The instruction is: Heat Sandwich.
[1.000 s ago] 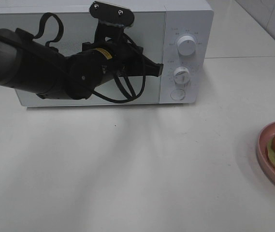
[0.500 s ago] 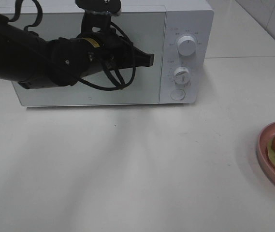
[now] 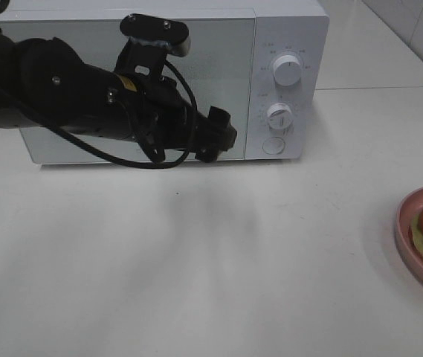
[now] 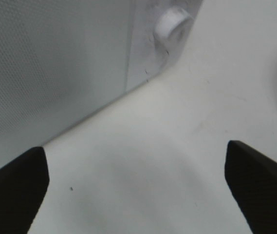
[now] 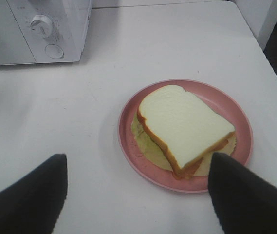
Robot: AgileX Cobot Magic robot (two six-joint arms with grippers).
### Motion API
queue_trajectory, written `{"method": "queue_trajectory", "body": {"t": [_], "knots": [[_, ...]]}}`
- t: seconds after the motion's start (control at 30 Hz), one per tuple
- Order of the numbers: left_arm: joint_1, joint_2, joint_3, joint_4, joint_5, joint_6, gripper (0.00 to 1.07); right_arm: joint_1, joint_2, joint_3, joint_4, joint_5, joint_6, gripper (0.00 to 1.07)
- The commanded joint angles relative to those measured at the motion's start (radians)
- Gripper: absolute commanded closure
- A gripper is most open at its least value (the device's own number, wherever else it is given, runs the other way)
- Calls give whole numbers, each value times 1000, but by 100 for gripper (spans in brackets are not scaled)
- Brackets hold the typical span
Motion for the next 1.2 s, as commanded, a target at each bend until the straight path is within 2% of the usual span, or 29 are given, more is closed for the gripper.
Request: {"method": "queue_trajectory", "body": {"t": [0.03, 0.1, 0.17, 0.27, 0.5, 0.53, 0.6, 0.67, 0.77, 0.83, 0.87, 0.93, 1.0, 1.03, 1.1, 1.2], "knots": [[-5, -36, 3, 23, 177, -4, 4, -8, -25, 2, -1, -8, -5, 31], [-5, -54, 3, 77, 331, -3, 5, -8, -25, 2, -1, -8, -5, 31], [-5, -60, 3, 96, 377, -5, 5, -8, -25, 2, -1, -8, -5, 31], [-5, -82, 3, 136, 564, -20, 5, -8, -25, 2, -1, -8, -5, 31], [48, -126, 3, 152, 713, -87, 5, -8, -25, 2, -1, -8, -5, 31], [89, -148, 3, 161, 759, -99, 5, -8, -25, 2, -1, -8, -5, 31], [108, -160, 3, 165, 780, -103, 5, -8, -25, 2, -1, -8, -5, 31], [162, -183, 3, 178, 820, -113, 5, -8, -25, 2, -1, -8, -5, 31], [280, -236, 3, 180, 896, -115, 5, -8, -25, 2, -1, -8, -5, 31], [306, -247, 3, 181, 914, -115, 5, -8, -25, 2, -1, -8, -5, 31], [371, -276, 3, 185, 944, -117, 5, -8, -25, 2, -1, -8, -5, 31], [435, -306, 3, 192, 974, -119, 5, -8, -25, 2, -1, -8, -5, 31], [459, -318, 3, 195, 984, -119, 5, -8, -25, 2, -1, -8, -5, 31], [518, -349, 5, 204, 1004, -121, 5, -8, -25, 2, -1, -8, -5, 31], [540, -363, 11, 209, 1008, -126, 5, -8, -25, 2, -1, -8, -5, 31], [644, -437, 49, 258, 1023, -157, 5, -8, -25, 2, -1, -8, -5, 31]]}}
